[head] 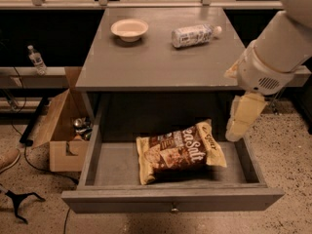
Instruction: Pick brown chip bag from top drawer and place on counter
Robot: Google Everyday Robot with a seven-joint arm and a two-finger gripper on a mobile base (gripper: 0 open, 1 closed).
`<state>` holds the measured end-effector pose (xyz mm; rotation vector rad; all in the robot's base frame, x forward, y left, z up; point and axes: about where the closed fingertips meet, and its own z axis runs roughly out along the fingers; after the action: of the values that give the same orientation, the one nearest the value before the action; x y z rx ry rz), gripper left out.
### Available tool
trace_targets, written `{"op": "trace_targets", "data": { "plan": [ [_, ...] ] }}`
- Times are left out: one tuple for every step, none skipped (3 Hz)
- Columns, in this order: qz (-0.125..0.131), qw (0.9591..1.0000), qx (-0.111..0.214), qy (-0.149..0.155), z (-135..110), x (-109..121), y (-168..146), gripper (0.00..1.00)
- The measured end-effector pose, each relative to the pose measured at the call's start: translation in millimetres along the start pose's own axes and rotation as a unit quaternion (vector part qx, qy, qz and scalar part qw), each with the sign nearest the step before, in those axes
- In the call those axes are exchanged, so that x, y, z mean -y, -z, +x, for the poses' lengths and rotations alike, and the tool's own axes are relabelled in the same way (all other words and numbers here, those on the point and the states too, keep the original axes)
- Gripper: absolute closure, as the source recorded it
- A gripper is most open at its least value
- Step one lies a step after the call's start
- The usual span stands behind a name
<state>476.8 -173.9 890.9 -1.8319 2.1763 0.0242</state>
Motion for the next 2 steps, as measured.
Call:
{"op": "trace_targets", "data": {
  "plan": [
    [-0.003,0.9992,-0.012,0.037,-7.0,-0.8,-38.5,0.00],
    [-0.018,0.9975,0.000,0.068,-15.5,-1.0,-81.3,0.00]
  ]
}}
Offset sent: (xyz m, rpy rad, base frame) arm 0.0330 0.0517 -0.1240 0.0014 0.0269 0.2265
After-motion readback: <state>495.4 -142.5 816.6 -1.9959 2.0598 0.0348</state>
